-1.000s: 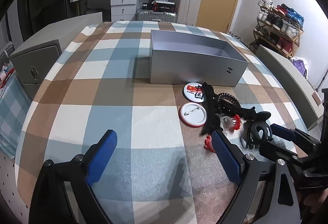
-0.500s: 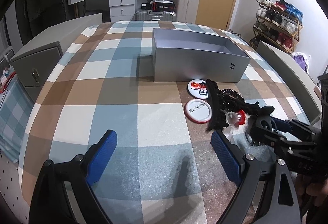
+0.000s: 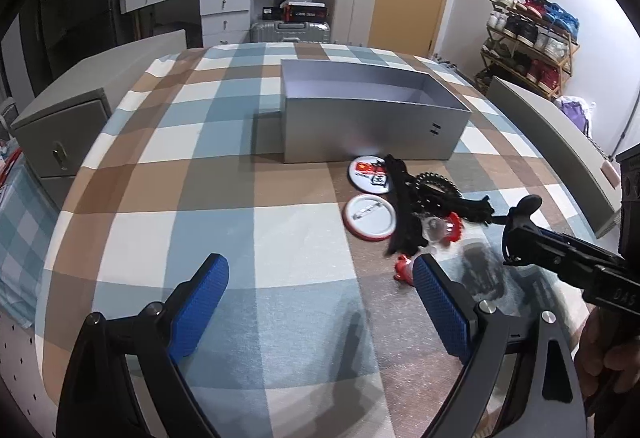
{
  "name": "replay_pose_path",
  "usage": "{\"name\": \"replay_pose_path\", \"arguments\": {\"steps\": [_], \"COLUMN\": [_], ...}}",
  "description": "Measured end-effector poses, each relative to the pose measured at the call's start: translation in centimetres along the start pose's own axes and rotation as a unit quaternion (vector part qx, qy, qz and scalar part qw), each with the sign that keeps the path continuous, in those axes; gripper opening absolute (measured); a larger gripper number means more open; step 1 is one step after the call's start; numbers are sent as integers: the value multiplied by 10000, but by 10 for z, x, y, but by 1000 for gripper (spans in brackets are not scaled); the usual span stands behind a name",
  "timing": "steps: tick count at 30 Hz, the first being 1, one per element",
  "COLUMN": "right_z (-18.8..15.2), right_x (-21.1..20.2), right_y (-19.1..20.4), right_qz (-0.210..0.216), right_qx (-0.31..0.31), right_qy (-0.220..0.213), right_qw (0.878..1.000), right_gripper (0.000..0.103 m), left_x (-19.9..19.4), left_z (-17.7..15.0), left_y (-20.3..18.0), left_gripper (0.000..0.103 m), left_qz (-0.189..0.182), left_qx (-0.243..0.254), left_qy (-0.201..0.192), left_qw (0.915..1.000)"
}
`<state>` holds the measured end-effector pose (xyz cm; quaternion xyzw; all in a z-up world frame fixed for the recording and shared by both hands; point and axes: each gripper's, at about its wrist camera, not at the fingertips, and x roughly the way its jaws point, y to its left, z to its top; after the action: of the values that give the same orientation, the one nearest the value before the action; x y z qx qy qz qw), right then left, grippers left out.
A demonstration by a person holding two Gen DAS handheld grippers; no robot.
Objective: Organize jewelry
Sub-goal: 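Grasp the second black claw hair clip with the right tool, then grasp the black beaded bracelet with the left tool while the right tool holds the clip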
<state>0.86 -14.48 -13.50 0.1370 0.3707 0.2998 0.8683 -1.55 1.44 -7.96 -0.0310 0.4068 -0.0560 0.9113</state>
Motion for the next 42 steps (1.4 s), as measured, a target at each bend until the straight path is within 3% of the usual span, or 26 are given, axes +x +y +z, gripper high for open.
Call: {"name": "replay_pose_path", "arguments": {"steps": [4, 16, 17, 21, 30, 32, 34, 36, 39, 42], "right_z": [-3, -8, -8, -11, -13, -13, -13, -13, -13, -14], "right_x": [-5, -22, -22, -21, -21, -22, -22, -22, -22, -23], "right_y": [0, -5, -6, -9, -9, -8, -8, -7, -7, -5], "right_qz": [315, 431, 447, 502, 625, 659, 661, 666, 660, 664], "right_qx": [46, -8, 5, 41, 34, 48, 42, 37, 33, 7], "right_qy": [-105, -394, -387, -307, -295, -310, -322, -320, -320, -325], "right_qw": [9994, 9983, 9982, 9983, 9976, 9973, 9973, 9973, 9973, 9973], "right_gripper": [48, 48, 48, 48, 48, 48, 48, 48, 48, 48], "left_x": [2, 14, 15, 19, 19, 20, 20, 20, 23, 22], "left_z": [0, 10, 10, 12, 10, 9, 7, 6, 6, 7], "left_y": [-6, -37, -38, -42, -40, -40, -45, -49, -45, -42], "left_gripper": [91, 90, 87, 57, 54, 54, 47, 25, 8, 5], "left_qz": [-259, -691, -736, -844, -1002, -1289, -1210, -1155, -1111, -1122], "left_qx": [74, 773, 802, 879, 761, 734, 872, 1012, 873, 818], "left_qy": [84, 287, 292, 411, 481, 543, 547, 551, 562, 519], "left_qw": [9996, 9942, 9936, 9917, 9909, 9874, 9873, 9866, 9884, 9889]}}
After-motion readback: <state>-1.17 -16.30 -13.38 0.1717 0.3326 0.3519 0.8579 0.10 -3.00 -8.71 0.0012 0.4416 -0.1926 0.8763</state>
